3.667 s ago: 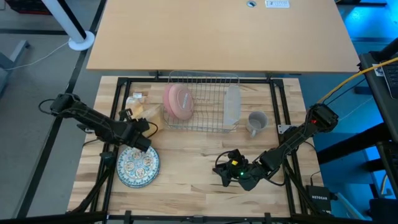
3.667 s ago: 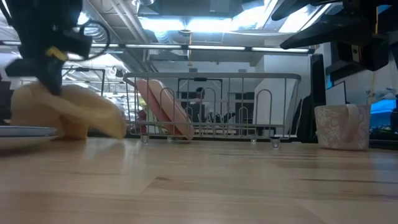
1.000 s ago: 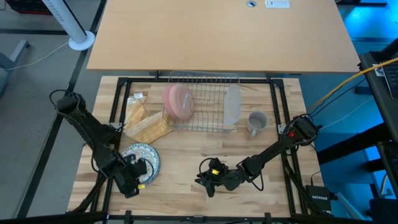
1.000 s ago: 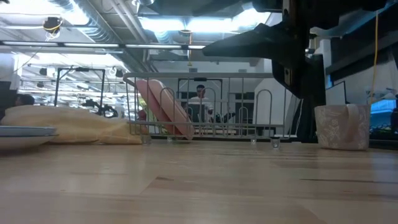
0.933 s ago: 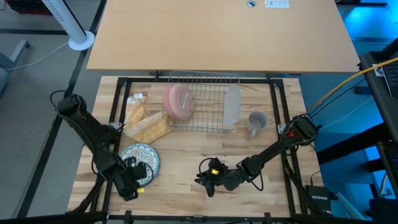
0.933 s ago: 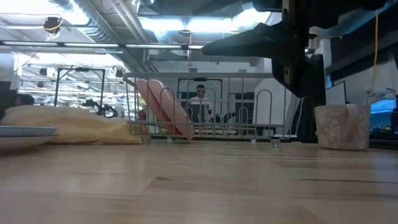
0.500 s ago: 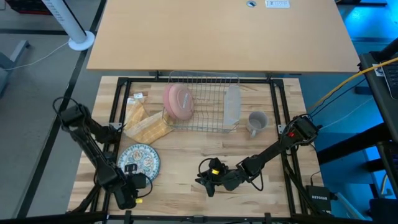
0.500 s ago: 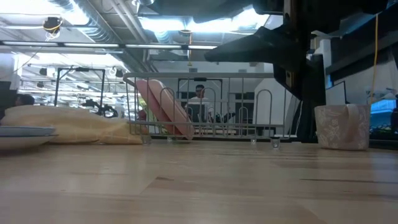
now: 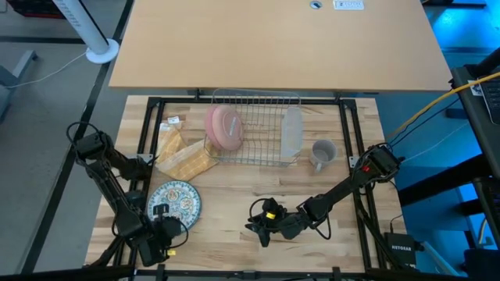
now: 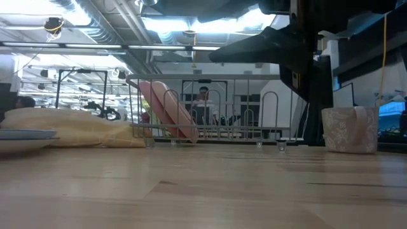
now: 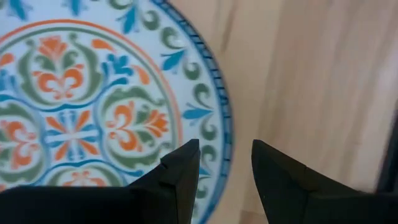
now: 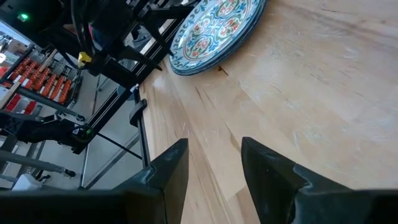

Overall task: Sort dishes
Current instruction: Put the white patterned plate in the dish rack

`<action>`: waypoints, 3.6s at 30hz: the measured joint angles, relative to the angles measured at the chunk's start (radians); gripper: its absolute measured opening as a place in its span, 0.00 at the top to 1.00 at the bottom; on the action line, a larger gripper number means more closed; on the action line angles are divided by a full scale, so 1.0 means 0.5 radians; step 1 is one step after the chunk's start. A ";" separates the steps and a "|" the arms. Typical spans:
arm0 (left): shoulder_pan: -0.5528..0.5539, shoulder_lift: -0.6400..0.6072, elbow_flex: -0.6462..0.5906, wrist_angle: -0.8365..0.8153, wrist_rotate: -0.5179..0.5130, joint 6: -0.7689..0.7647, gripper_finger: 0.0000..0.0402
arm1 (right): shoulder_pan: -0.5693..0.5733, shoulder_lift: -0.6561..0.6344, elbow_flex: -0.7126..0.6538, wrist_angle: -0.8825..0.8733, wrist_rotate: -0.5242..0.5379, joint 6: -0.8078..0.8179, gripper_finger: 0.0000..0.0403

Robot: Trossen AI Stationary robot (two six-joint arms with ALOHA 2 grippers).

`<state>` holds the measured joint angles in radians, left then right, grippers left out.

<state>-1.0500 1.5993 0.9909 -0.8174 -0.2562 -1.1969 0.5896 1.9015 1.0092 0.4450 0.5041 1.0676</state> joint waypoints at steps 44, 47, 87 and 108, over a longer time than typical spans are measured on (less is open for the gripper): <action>-0.061 0.178 0.001 -0.172 -0.046 -0.233 0.66 | 0.000 -0.001 -0.001 0.005 0.000 0.000 0.62; -0.060 0.178 0.001 -0.177 -0.065 -0.234 0.66 | 0.000 -0.001 -0.001 0.005 0.000 0.000 0.62; -0.109 0.173 0.172 -0.391 -0.102 -0.076 0.66 | 0.000 -0.001 -0.002 0.003 -0.001 0.000 0.62; -0.114 0.173 0.094 -0.311 -0.075 -0.049 0.66 | 0.000 -0.001 -0.002 0.003 -0.001 0.000 0.62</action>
<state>-1.1069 1.6859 1.0378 -0.9728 -0.2935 -1.2213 0.5896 1.9011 1.0084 0.4463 0.5037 1.0675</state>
